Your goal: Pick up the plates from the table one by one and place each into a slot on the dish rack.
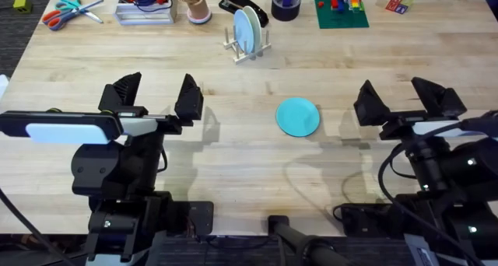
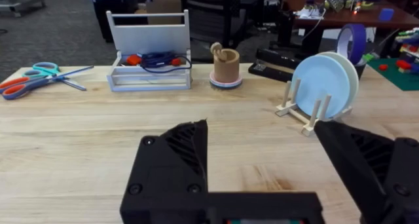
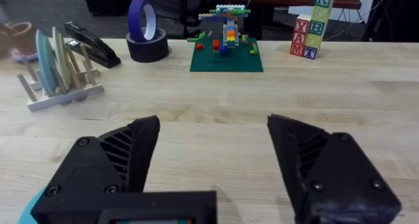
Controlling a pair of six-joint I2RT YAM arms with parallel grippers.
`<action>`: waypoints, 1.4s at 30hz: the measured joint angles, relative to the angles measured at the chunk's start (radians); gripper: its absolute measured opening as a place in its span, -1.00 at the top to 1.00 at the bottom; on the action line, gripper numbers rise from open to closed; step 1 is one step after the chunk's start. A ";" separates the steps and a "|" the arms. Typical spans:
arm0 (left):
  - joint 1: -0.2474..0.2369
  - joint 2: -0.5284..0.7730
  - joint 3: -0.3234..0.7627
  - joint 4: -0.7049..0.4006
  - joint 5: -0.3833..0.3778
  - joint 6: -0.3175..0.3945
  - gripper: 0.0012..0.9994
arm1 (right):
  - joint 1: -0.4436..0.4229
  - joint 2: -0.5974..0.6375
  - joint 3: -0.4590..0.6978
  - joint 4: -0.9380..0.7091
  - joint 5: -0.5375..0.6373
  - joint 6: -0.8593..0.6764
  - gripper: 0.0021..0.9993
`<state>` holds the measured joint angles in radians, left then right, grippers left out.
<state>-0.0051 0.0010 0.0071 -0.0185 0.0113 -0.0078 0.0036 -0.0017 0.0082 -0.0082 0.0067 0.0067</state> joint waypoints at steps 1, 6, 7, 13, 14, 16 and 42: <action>0.000 0.000 0.000 0.000 0.000 0.000 -0.99 | 0.000 0.000 0.000 0.000 0.000 0.000 -0.99; 0.000 0.000 0.000 0.022 0.000 0.000 -0.99 | 0.000 0.001 0.000 0.000 0.000 0.000 -0.99; 0.000 0.000 0.000 0.034 0.000 0.000 -0.99 | 0.000 0.001 0.000 0.001 0.000 0.000 -0.99; 0.000 0.000 0.000 0.087 0.000 0.000 -0.99 | 0.000 0.002 -0.002 0.050 0.000 0.000 -0.99; 0.000 0.000 0.000 0.087 0.000 -0.001 -0.99 | 0.000 0.002 -0.002 0.078 0.000 0.000 -0.99; 0.000 0.000 0.002 0.085 0.000 -0.005 -0.99 | 0.000 0.002 -0.002 0.143 0.000 0.000 -0.99; 0.000 0.439 0.770 -0.685 -0.001 -0.014 -0.99 | 0.000 0.234 0.551 -0.362 -0.001 0.000 -0.99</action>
<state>-0.0051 0.4395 0.7769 -0.7031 0.0107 -0.0213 0.0036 0.2321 0.5592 -0.3705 0.0055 0.0067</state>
